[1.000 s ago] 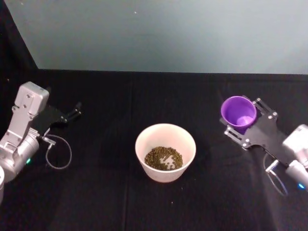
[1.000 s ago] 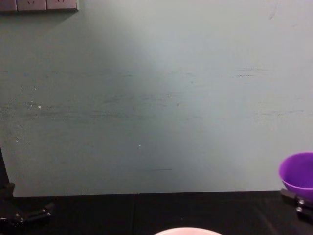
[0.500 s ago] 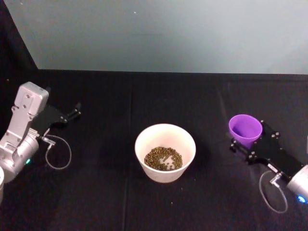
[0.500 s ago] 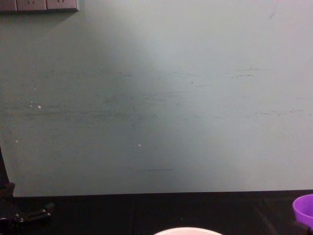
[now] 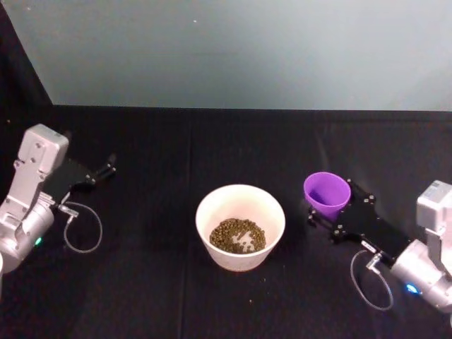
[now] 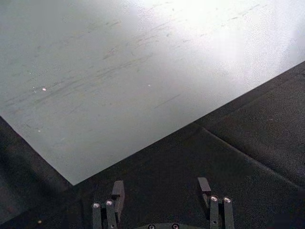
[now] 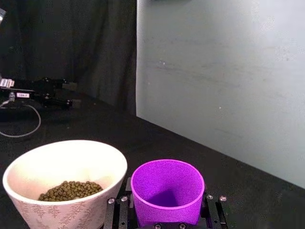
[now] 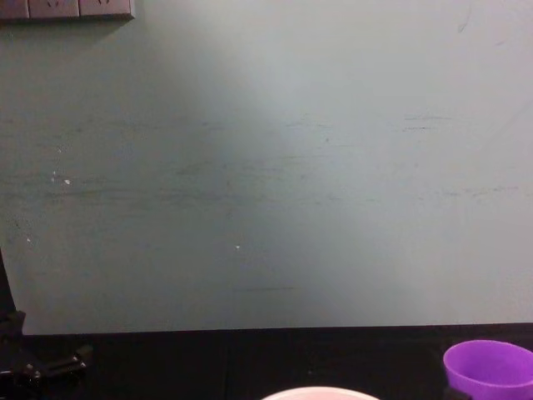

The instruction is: Pick up the cup and pour the mung beans from the cup into the bowl.

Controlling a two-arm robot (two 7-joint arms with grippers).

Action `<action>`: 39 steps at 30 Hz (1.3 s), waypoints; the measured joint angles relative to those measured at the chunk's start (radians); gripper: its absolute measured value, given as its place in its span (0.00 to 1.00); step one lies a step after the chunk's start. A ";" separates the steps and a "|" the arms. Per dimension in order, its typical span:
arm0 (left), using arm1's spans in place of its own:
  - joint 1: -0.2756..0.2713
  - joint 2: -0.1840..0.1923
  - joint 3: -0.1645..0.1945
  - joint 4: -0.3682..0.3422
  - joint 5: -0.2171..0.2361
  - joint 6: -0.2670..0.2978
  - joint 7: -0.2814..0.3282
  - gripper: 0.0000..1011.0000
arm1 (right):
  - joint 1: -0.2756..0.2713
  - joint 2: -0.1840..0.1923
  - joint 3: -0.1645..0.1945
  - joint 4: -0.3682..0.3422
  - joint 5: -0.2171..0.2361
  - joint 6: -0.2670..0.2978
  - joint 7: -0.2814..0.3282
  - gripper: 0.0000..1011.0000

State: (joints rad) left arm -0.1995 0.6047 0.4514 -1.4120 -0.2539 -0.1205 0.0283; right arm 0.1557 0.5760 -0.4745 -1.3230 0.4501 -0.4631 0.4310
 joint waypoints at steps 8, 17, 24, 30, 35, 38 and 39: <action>0.000 0.000 0.000 0.000 0.000 0.000 0.000 0.99 | 0.004 -0.016 0.009 0.004 -0.001 0.081 0.001 0.73; 0.000 0.000 0.000 0.000 0.000 0.000 0.000 0.99 | 0.000 -0.016 0.024 -0.021 0.007 0.147 0.018 0.73; 0.000 0.000 0.000 0.000 0.000 0.000 0.000 0.99 | 0.009 -0.029 0.031 -0.022 0.018 0.201 0.041 0.73; 0.000 0.000 0.000 0.000 0.000 0.000 0.000 0.99 | 0.010 -0.030 0.032 -0.022 0.018 0.208 0.042 0.73; 0.000 0.000 0.000 0.000 0.000 0.000 0.000 0.99 | 0.010 -0.030 0.032 -0.022 0.018 0.206 0.042 0.75; 0.000 0.000 0.000 0.000 0.000 0.000 0.000 0.99 | 0.010 -0.030 0.032 -0.022 0.018 0.205 0.042 0.83; 0.000 0.000 0.000 0.000 0.000 0.000 0.000 0.99 | 0.010 -0.029 0.032 -0.022 0.018 0.205 0.042 0.85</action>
State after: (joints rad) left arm -0.1995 0.6047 0.4514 -1.4120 -0.2539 -0.1205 0.0283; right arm 0.1654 0.5465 -0.4428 -1.3449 0.4681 -0.2581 0.4728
